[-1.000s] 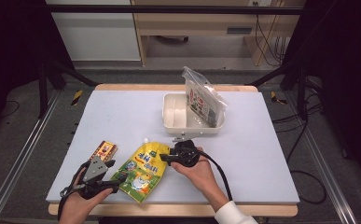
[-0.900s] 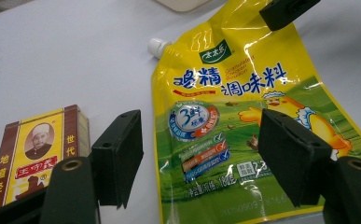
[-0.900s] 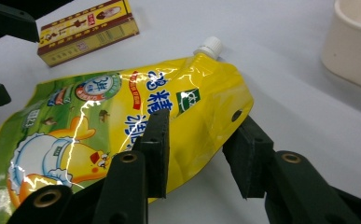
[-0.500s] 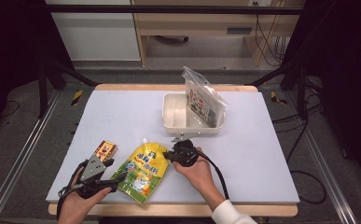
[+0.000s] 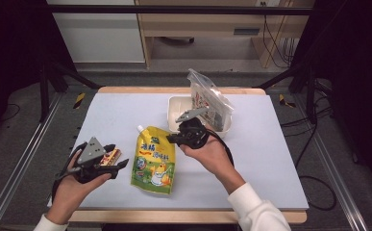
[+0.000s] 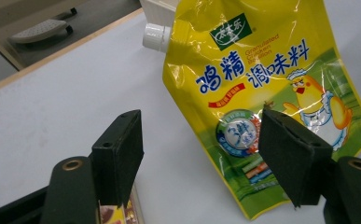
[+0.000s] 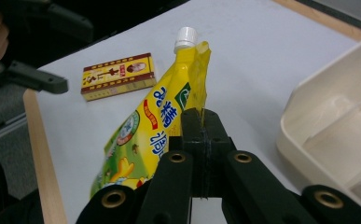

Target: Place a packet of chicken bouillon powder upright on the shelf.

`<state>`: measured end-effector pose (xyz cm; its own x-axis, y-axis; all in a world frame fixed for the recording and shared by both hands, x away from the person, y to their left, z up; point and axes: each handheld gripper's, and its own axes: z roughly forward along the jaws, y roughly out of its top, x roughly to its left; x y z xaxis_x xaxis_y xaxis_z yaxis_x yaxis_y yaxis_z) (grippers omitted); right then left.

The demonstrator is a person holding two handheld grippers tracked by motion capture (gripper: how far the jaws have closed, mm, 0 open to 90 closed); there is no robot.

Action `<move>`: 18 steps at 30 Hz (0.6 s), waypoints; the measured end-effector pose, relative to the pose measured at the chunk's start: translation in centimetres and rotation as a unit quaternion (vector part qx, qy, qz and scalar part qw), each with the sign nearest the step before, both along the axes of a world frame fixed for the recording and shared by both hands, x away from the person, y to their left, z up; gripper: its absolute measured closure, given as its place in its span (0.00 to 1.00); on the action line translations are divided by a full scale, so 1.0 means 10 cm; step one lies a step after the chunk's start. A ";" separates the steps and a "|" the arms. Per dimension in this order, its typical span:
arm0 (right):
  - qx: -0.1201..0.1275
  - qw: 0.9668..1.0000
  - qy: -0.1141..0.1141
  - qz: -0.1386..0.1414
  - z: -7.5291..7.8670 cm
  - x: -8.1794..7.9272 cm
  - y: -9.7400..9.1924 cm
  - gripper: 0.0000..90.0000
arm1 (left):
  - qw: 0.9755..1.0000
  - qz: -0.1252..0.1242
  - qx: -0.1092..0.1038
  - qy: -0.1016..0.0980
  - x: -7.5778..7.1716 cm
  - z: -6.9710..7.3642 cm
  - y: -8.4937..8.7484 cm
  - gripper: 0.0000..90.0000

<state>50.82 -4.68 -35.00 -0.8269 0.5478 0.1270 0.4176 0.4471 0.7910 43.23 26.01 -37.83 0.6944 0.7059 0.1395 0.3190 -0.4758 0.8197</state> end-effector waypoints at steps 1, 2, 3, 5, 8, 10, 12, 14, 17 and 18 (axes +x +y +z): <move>0.000 1.000 0.000 0.000 0.00 0.00 0.00 1.00 | 1.000 -0.006 0.008 0.001 0.04 0.05 0.00 0.34; -0.006 1.000 -0.007 0.009 0.07 0.00 0.01 1.00 | 1.000 -0.010 0.007 -0.001 0.08 0.11 -0.01 0.34; -0.015 0.999 -0.015 0.024 0.19 0.00 0.03 1.00 | 1.000 -0.015 0.011 0.000 0.10 0.15 -0.02 0.34; -0.021 0.999 -0.023 0.033 0.27 0.00 0.05 1.00 | 0.999 -0.024 0.026 -0.005 0.16 0.27 -0.03 0.34; -0.034 0.998 -0.035 0.047 0.40 -0.03 0.08 1.00 | 0.999 -0.033 0.040 -0.011 0.22 0.40 -0.06 0.34; -0.049 0.996 -0.048 0.064 0.51 -0.08 0.13 1.00 | 0.997 -0.047 0.053 -0.016 0.27 0.53 -0.10 0.35; -0.055 0.995 -0.053 0.071 0.54 -0.11 0.16 1.00 | 0.997 -0.054 0.052 -0.016 0.28 0.56 -0.12 0.36; -0.064 0.992 -0.064 0.084 0.58 -0.15 0.19 1.00 | 0.994 -0.074 0.075 -0.015 0.31 0.65 -0.17 0.39; -0.069 0.991 -0.073 0.094 0.61 -0.19 0.22 1.00 | 0.992 -0.091 0.087 -0.016 0.34 0.71 -0.22 0.39; -0.071 0.990 -0.075 0.100 0.62 -0.20 0.23 1.00 | 0.992 -0.091 0.087 -0.016 0.34 0.71 -0.22 0.40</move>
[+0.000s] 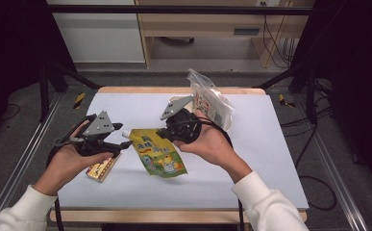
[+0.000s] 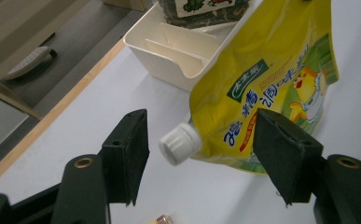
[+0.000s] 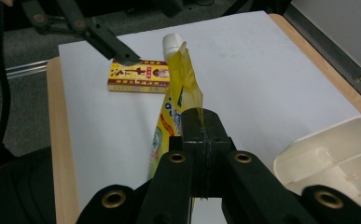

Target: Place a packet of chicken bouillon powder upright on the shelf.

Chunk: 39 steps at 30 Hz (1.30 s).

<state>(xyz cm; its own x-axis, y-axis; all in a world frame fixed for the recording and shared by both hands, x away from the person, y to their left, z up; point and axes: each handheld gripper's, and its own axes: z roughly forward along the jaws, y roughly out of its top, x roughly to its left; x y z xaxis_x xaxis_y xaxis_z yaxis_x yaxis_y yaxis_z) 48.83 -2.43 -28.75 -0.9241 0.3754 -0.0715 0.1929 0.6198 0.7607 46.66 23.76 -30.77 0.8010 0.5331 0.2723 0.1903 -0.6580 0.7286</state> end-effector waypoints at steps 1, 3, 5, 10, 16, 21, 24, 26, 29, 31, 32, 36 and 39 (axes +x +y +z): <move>0.000 1.000 0.000 0.000 0.00 0.00 0.00 1.00 | 1.000 -0.005 -0.001 0.001 0.02 0.02 -0.02 0.40; -0.005 1.000 -0.006 0.007 0.03 -0.03 0.03 1.00 | 1.000 -0.017 0.002 0.005 0.05 0.03 -0.05 0.41; -0.008 1.000 -0.010 0.015 0.05 -0.05 0.04 1.00 | 1.000 -0.026 0.004 0.011 0.08 0.02 -0.09 0.41; -0.011 0.999 -0.009 0.029 0.04 -0.08 0.05 1.00 | 0.999 -0.045 0.016 0.015 0.12 -0.02 -0.20 0.44; -0.013 0.999 -0.006 0.038 0.04 -0.10 0.02 1.00 | 0.998 -0.067 0.012 0.015 0.15 -0.03 -0.29 0.57; -0.012 0.999 0.004 0.042 0.02 -0.13 -0.03 1.00 | 0.997 -0.076 0.025 0.015 0.18 0.01 -0.32 0.69; -0.012 0.999 0.010 0.047 0.01 -0.13 -0.07 1.00 | 0.996 -0.082 0.029 0.019 0.17 0.03 -0.32 0.74; -0.013 0.999 0.014 0.050 -0.01 -0.13 -0.08 0.98 | 0.995 -0.090 0.027 0.023 0.16 0.04 -0.33 0.78; -0.025 0.998 0.014 0.050 -0.05 -0.13 -0.05 0.95 | 0.993 -0.108 0.029 0.026 0.11 0.06 -0.41 0.83; -0.027 0.998 0.014 0.050 -0.06 -0.13 -0.05 0.95 | 0.993 -0.107 0.034 0.025 0.11 0.07 -0.43 0.84; -0.025 0.998 0.017 0.048 -0.08 -0.13 -0.03 0.97 | 0.993 -0.107 0.041 0.025 0.10 0.08 -0.44 0.85; -0.023 0.998 0.024 0.048 -0.09 -0.12 -0.03 0.97 | 0.993 -0.108 0.042 0.031 0.11 0.08 -0.45 0.86; -0.020 0.998 0.035 0.046 -0.12 -0.09 -0.03 0.94 | 0.992 -0.113 0.041 0.032 0.11 0.08 -0.43 0.88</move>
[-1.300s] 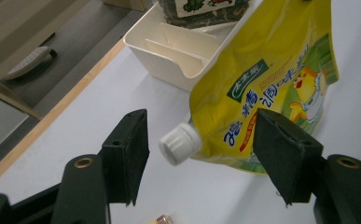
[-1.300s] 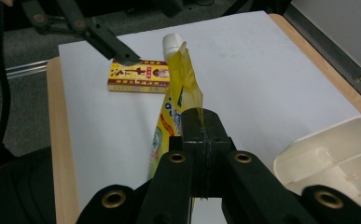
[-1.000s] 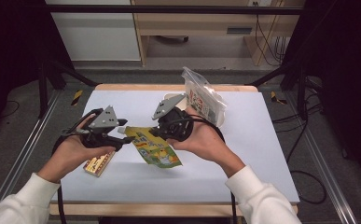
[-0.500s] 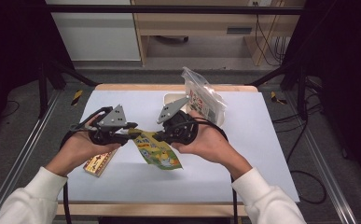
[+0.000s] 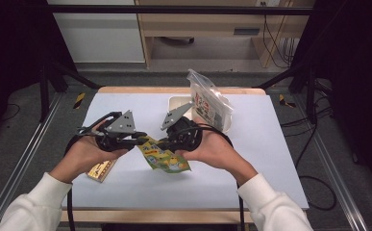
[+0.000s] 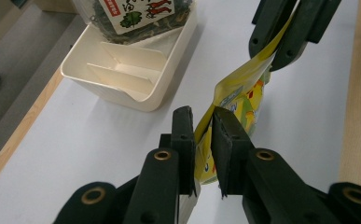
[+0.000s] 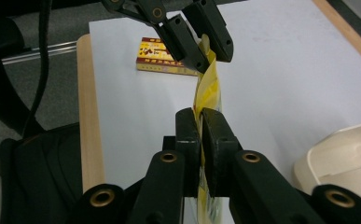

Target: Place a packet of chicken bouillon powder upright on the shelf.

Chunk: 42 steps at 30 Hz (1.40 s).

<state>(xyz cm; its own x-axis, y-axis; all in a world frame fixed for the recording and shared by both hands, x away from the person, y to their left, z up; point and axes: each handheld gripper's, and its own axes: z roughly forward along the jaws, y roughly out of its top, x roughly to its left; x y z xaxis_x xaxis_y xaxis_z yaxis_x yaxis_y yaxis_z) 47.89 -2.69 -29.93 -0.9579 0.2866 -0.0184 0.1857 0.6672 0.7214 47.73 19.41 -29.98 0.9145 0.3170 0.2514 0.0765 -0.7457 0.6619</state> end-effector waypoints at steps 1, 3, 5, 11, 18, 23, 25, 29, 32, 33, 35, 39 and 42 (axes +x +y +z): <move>0.000 1.000 0.006 0.002 -0.02 0.02 0.01 0.96 | 1.000 -0.001 0.001 -0.001 -0.01 0.00 0.00 0.88; 0.007 1.000 0.013 0.000 -0.02 0.03 0.00 1.00 | 1.000 0.001 0.000 -0.002 -0.02 0.00 0.00 0.86; 0.012 1.000 0.015 -0.001 -0.02 0.04 0.00 1.00 | 1.000 0.003 -0.003 -0.002 -0.01 0.00 0.00 0.85; 0.043 0.998 0.036 -0.039 -0.05 0.09 -0.15 1.00 | 0.998 0.039 -0.042 -0.036 0.02 0.02 0.01 0.53; 0.091 0.991 0.058 -0.085 -0.08 0.14 -0.37 1.00 | 0.990 0.102 -0.074 -0.066 -0.05 0.11 0.14 0.37; 0.132 0.981 0.065 -0.124 -0.05 0.16 -0.53 1.00 | 0.987 0.135 -0.076 -0.042 -0.13 -0.10 0.24 0.29; 0.141 0.979 0.063 -0.136 -0.05 0.17 -0.57 1.00 | 0.986 0.143 -0.082 -0.030 -0.14 -0.18 0.27 0.27; 0.169 0.971 0.061 -0.157 -0.04 0.20 -0.66 1.00 | 0.983 0.157 -0.091 -0.013 -0.17 -0.33 0.33 0.23; 0.180 0.968 0.060 -0.166 -0.02 0.22 -0.68 1.00 | 0.980 0.171 -0.101 -0.002 -0.19 -0.44 0.38 0.22; 0.185 0.966 0.060 -0.171 -0.02 0.22 -0.70 1.00 | 0.979 0.176 -0.105 0.001 -0.20 -0.47 0.40 0.21; 0.201 0.960 0.064 -0.182 0.00 0.25 -0.73 1.00 | 0.974 0.190 -0.120 0.009 -0.23 -0.59 0.45 0.20; 0.211 0.956 0.065 -0.194 0.01 0.28 -0.76 1.00 | 0.972 0.201 -0.124 0.015 -0.27 -0.71 0.49 0.20; 0.224 0.951 0.066 -0.201 0.02 0.31 -0.78 1.00 | 0.969 0.210 -0.128 0.022 -0.30 -0.82 0.52 0.20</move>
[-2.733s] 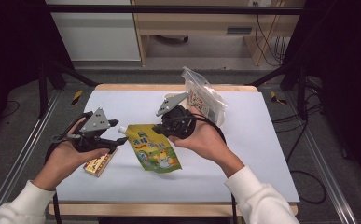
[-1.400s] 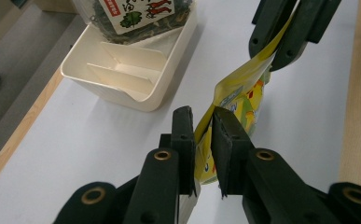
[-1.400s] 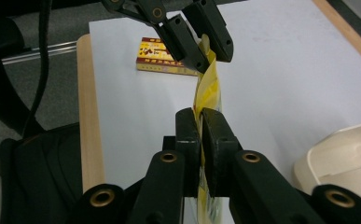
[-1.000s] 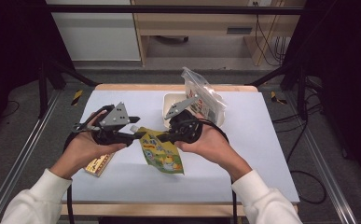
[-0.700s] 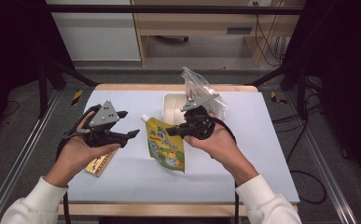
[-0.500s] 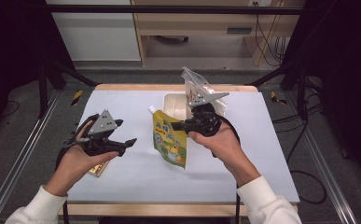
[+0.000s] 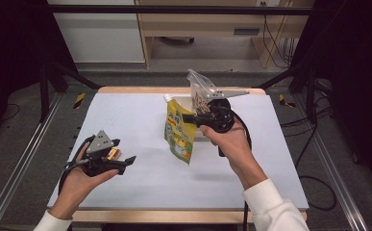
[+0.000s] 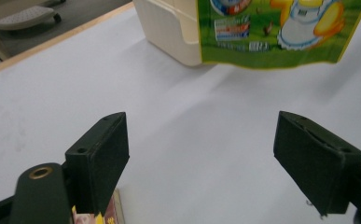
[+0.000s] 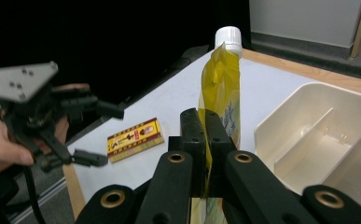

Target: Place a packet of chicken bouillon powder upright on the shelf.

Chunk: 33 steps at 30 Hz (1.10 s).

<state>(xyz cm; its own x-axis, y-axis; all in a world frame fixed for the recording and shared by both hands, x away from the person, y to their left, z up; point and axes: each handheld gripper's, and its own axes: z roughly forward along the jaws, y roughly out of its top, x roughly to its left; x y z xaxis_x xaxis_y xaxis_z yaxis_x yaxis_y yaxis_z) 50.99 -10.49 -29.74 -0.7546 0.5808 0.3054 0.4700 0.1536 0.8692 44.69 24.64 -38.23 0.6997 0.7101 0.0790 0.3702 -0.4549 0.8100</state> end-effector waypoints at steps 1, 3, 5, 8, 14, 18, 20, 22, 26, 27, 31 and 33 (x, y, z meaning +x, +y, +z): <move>0.011 1.000 0.003 -0.005 0.01 0.02 -0.02 1.00 | 1.000 0.003 -0.004 0.004 -0.04 -0.08 0.02 0.20; 0.018 1.000 0.003 -0.008 0.02 0.03 -0.03 1.00 | 1.000 0.006 -0.003 0.008 -0.08 -0.16 0.03 0.20; 0.024 1.000 0.003 -0.011 0.04 0.03 -0.04 1.00 | 1.000 0.012 -0.002 0.009 -0.13 -0.24 0.04 0.19; 0.027 0.999 0.001 -0.019 0.06 0.04 -0.05 1.00 | 1.000 0.016 0.002 0.010 -0.18 -0.31 0.05 0.18; 0.036 0.999 0.001 -0.032 0.10 0.08 -0.09 1.00 | 1.000 0.028 -0.001 0.012 -0.32 -0.48 0.13 0.18; 0.037 0.998 -0.002 -0.045 0.16 0.12 -0.11 1.00 | 0.999 0.040 -0.006 0.012 -0.44 -0.55 0.19 0.18; 0.036 0.998 -0.005 -0.055 0.23 0.18 -0.12 1.00 | 0.999 0.045 -0.007 0.013 -0.49 -0.56 0.22 0.17; 0.036 0.997 -0.006 -0.061 0.28 0.22 -0.13 1.00 | 0.999 0.049 -0.009 0.010 -0.52 -0.56 0.23 0.17; 0.035 0.997 -0.008 -0.071 0.35 0.28 -0.15 1.00 | 0.998 0.055 -0.008 0.005 -0.54 -0.56 0.26 0.17; 0.034 0.997 -0.008 -0.073 0.37 0.29 -0.15 1.00 | 0.998 0.056 -0.008 0.005 -0.54 -0.56 0.27 0.17; 0.028 0.996 -0.008 -0.089 0.41 0.38 -0.18 1.00 | 0.998 0.060 -0.008 0.008 -0.54 -0.58 0.28 0.17; 0.031 0.995 -0.006 -0.096 0.41 0.43 -0.19 1.00 | 0.998 0.060 -0.007 0.007 -0.54 -0.58 0.27 0.17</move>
